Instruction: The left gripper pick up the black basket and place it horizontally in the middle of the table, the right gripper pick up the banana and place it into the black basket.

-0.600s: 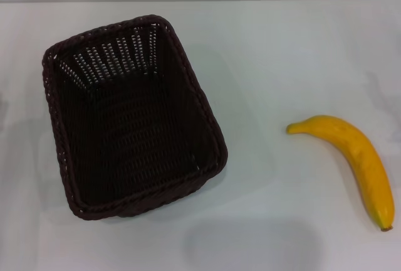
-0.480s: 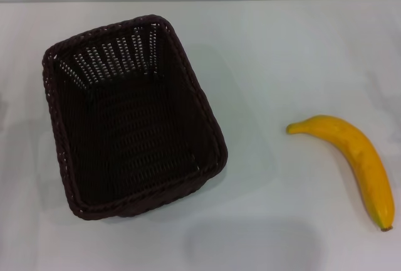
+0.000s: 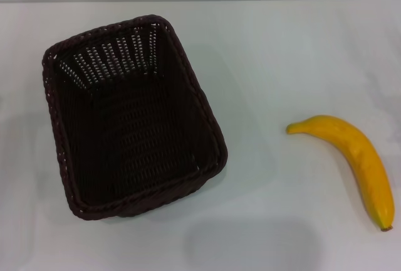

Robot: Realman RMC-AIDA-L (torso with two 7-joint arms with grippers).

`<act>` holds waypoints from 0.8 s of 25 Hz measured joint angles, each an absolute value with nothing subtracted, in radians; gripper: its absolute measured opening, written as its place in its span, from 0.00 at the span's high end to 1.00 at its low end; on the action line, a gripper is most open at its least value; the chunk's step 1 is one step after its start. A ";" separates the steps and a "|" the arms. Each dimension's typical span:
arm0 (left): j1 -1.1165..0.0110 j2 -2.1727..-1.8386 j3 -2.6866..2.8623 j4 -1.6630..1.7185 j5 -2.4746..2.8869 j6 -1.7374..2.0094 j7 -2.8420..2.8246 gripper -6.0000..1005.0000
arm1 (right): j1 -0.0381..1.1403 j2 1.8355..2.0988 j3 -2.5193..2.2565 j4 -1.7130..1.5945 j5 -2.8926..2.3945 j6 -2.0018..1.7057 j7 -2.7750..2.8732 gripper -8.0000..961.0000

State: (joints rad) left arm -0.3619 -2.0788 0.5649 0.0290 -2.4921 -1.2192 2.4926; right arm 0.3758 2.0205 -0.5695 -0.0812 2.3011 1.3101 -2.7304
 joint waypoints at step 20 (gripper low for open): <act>-0.651 -1.703 0.628 0.472 -1.345 -1.215 1.225 0.14 | 0.417 2.021 -0.571 -0.082 2.301 1.314 -2.730 0.13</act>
State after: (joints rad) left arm -0.6509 -1.7029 0.6283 0.4722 -1.3452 -1.2152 1.2251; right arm 0.4167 2.0208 -0.5711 -0.0823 2.3009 1.3138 -2.7304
